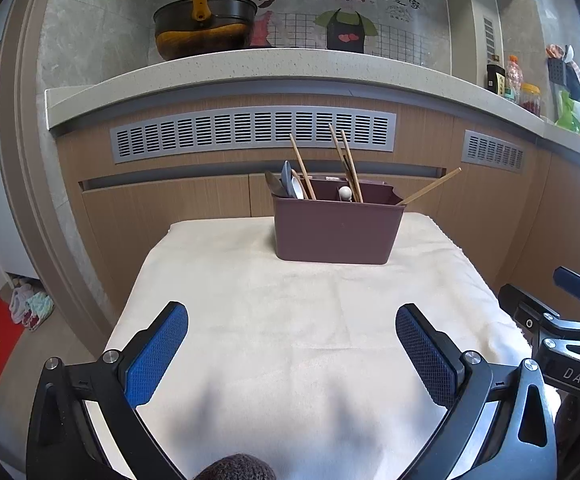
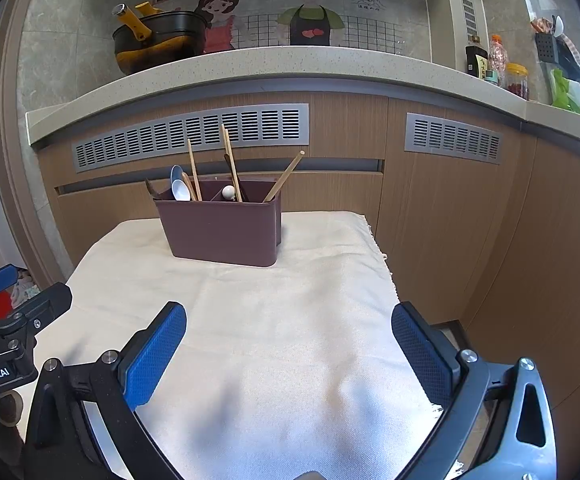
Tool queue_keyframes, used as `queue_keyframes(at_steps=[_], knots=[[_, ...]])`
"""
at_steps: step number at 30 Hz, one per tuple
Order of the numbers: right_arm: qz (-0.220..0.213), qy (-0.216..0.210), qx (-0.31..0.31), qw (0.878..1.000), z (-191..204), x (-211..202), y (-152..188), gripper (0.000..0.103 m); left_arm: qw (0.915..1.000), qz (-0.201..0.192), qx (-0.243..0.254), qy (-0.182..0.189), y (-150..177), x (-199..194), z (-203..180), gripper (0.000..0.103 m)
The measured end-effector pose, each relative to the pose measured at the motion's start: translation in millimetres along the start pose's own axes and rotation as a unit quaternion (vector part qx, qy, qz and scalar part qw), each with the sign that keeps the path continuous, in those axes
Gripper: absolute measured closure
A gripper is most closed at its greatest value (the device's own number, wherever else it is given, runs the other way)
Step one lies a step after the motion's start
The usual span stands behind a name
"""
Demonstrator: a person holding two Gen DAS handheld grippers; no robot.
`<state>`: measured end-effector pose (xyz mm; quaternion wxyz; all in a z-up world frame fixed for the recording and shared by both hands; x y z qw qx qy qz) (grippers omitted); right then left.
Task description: Organize utensils
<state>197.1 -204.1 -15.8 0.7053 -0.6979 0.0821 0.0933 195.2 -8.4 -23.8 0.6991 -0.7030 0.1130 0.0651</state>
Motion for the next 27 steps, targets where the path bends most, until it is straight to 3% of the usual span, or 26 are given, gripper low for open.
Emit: queue_keyframes(at_steps=[27], knots=[[0.003,-0.005,-0.001,1.0,-1.4,-0.2,3.2,0.001,1.0,0.005,0.002,0.0,4.8,1.4,0.2,0.0]])
Point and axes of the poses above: each gripper's, at about its wrist camera, not at the fingertips, and x roughly the way its jaws point, z to its left, y to its underside, the point moved 8 cm from there along x, roughly the way its jaws point, and after that the axes turned 15 degrees about -z, right-handed, at the moved point
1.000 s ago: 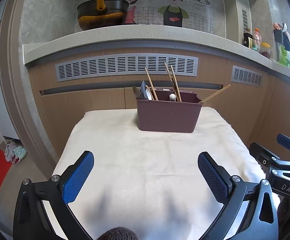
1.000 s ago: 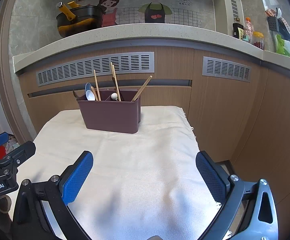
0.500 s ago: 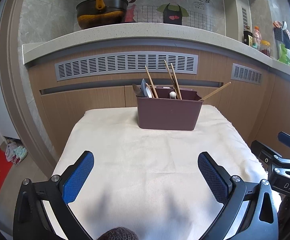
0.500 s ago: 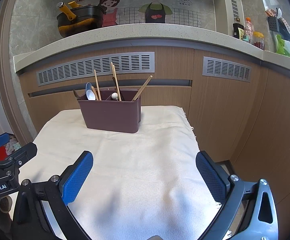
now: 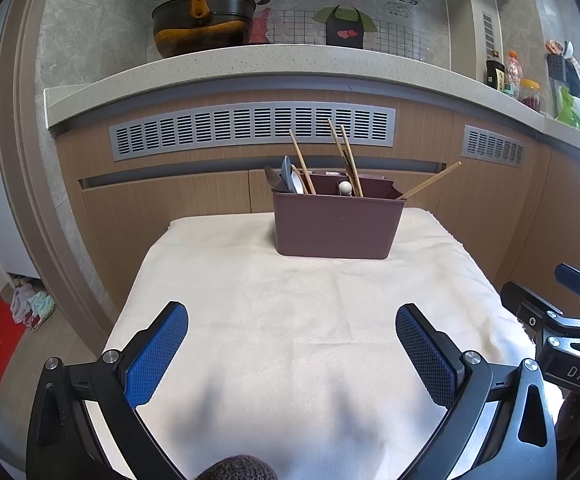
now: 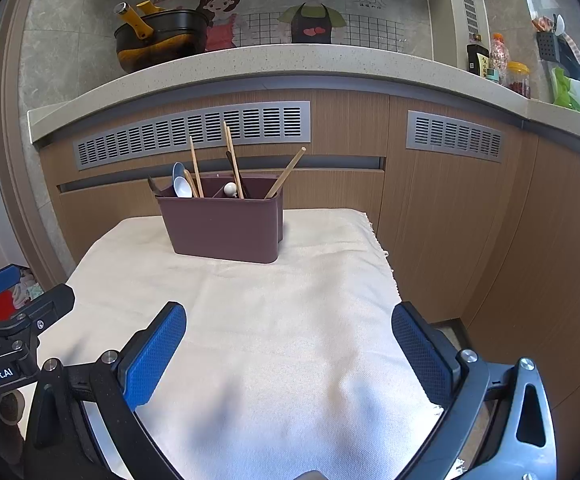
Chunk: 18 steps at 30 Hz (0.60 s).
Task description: Organize utensils
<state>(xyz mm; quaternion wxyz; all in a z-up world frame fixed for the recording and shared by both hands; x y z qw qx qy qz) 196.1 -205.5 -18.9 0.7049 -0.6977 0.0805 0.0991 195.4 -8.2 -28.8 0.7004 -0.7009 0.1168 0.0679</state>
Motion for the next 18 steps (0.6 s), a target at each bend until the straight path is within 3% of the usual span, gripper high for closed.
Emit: queue_keyframes(at_steps=[18], knots=[[0.0,0.0,0.0,1.0,0.3,-1.0,0.1,0.0,1.0,0.0,0.0,-0.001,0.3,-1.5,-0.6,0.0]])
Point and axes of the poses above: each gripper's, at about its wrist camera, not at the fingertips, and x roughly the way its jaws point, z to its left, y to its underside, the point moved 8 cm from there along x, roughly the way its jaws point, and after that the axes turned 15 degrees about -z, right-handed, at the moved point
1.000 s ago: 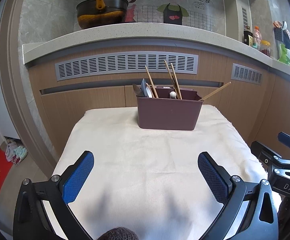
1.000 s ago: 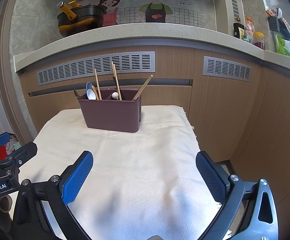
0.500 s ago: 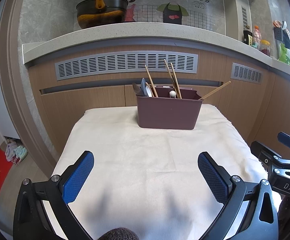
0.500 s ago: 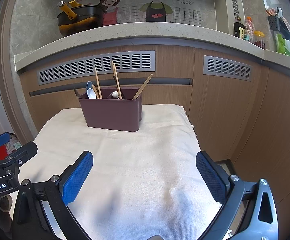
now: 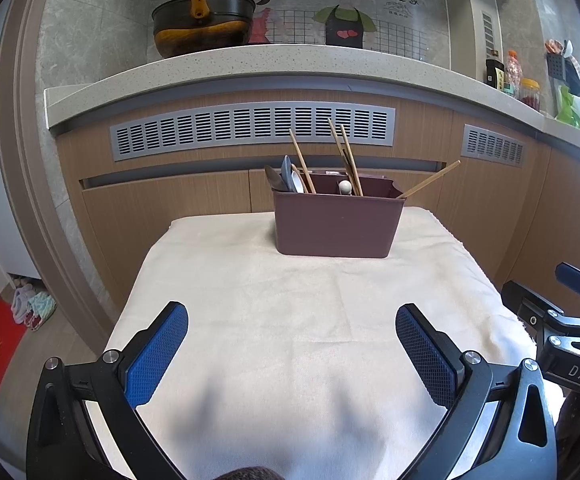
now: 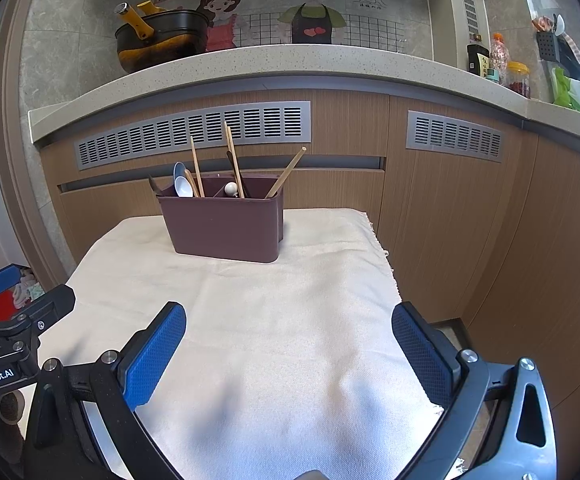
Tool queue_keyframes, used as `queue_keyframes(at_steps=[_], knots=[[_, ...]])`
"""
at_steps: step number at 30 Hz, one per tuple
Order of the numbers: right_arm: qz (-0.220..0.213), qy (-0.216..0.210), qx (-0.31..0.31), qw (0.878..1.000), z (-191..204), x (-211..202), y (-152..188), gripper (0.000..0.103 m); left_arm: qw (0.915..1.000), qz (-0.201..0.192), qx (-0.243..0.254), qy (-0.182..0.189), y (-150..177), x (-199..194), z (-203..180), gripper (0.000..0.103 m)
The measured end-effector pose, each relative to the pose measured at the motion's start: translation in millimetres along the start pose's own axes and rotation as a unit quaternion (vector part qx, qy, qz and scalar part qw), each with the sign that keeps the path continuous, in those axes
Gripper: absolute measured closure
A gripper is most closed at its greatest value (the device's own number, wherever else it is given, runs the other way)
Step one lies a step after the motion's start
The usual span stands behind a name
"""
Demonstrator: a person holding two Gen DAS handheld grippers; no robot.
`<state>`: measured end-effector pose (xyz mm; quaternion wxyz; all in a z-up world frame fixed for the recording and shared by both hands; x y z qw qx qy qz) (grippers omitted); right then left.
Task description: Organize utensils
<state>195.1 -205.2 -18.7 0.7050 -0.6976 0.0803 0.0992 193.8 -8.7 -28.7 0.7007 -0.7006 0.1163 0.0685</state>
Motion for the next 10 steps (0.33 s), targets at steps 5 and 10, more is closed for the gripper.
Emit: queue_keyframes(at_steps=[5,10], knots=[[0.003,-0.004,-0.002,1.0,-1.1,0.5,2.8,0.0,1.0,0.003,0.002,0.0,3.3,-1.0,-0.1,0.0],[0.006,-0.006,-0.002,1.0,-3.6,1.6,5.7,0.0,0.9999,0.007,0.006,-0.005,6.8,0.0,2.0,0.0]])
Point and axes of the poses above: each gripper's, at about its wrist camera, not at the fingertips, and x roughly the way its jaws point, z to its left, y to its underside, the point moved 8 cm from there along x, roughly the way its jaws point, and after that the axes turned 15 degrees about -z, right-handed, at the moved point
